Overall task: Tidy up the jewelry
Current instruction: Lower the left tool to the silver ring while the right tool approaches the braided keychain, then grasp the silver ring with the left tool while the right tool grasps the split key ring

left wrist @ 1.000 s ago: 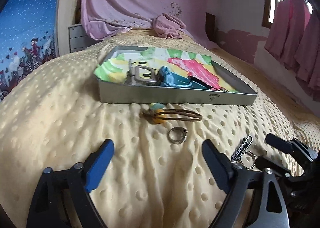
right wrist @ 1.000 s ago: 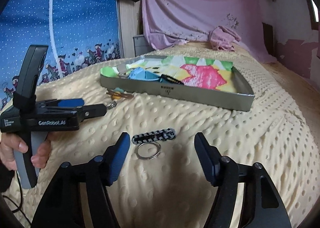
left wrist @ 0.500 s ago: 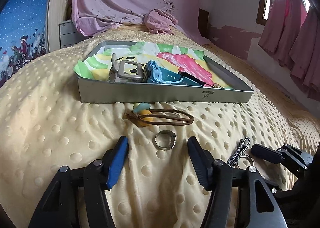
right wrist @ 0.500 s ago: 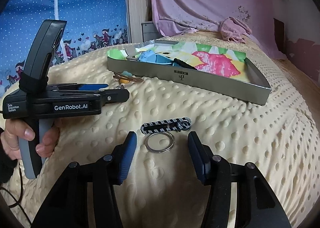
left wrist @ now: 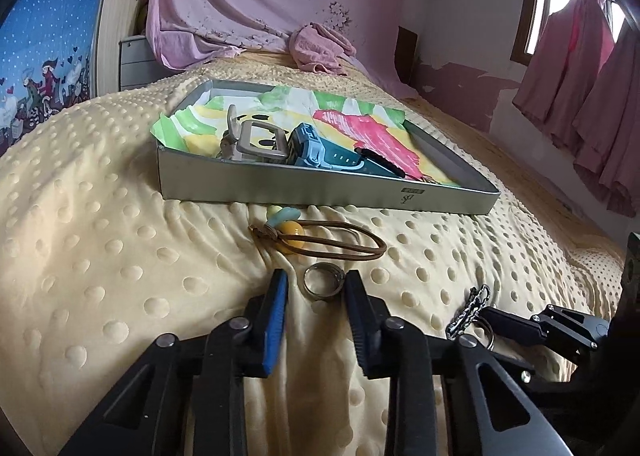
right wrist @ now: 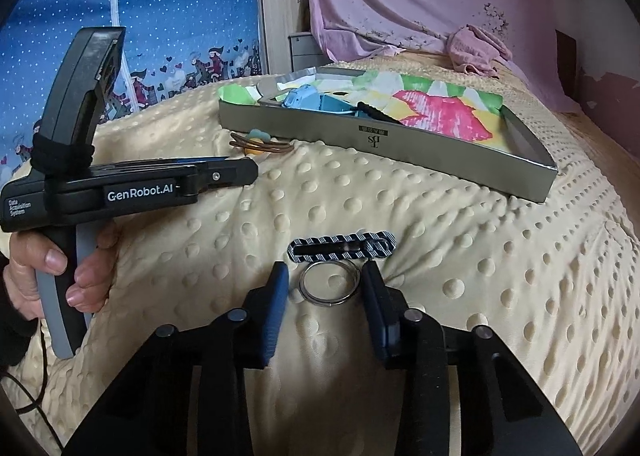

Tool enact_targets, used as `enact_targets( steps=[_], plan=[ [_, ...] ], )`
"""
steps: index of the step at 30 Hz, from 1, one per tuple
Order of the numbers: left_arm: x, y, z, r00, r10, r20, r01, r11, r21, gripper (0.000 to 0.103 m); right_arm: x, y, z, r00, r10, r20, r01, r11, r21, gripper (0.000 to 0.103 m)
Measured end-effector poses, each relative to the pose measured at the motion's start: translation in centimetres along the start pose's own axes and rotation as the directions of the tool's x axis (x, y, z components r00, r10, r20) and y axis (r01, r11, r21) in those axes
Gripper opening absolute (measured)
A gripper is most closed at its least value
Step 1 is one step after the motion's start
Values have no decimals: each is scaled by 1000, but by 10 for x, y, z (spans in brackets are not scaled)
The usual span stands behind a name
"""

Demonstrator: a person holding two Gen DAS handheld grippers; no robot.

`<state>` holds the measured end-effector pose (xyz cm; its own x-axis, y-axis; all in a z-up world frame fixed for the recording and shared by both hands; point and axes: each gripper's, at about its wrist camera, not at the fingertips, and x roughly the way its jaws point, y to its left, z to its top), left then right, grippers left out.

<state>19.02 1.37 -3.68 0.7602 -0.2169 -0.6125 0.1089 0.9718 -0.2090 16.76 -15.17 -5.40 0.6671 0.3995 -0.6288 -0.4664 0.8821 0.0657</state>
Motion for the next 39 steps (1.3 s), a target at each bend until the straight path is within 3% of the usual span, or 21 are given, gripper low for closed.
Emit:
enact_targets(
  steps=[3, 14, 17, 23, 34, 39],
  plan=[
    [-3, 1, -2, 1000, -4, 5, 4, 1000, -6, 21, 0, -3, 0, 1000, -5, -4, 5, 1000, 15, 27],
    [-14, -5, -13, 1000, 8, 16, -8, 1000, 8, 20, 0, -4, -1, 1000, 0, 15, 0, 1000, 21, 27],
    [-20, -5, -18, 1000, 3, 18, -3, 1000, -3, 9, 0, -3, -1, 1000, 0, 22, 0, 1000, 17, 27],
    [-23, -6, -24, 1000, -16, 6, 16, 1000, -2, 7, -4, -1, 0, 999, 3, 43, -3, 1000, 4, 27],
    [-15, 3, -14, 1000, -11, 6, 11, 998, -57, 8, -3, -1, 0, 999, -2, 40, 2, 1000, 5, 27],
    [-9, -2, -8, 1000, -24, 4, 25, 999, -30, 23, 6, -5, 5, 1000, 9, 16, -9, 1000, 26, 27]
  ],
)
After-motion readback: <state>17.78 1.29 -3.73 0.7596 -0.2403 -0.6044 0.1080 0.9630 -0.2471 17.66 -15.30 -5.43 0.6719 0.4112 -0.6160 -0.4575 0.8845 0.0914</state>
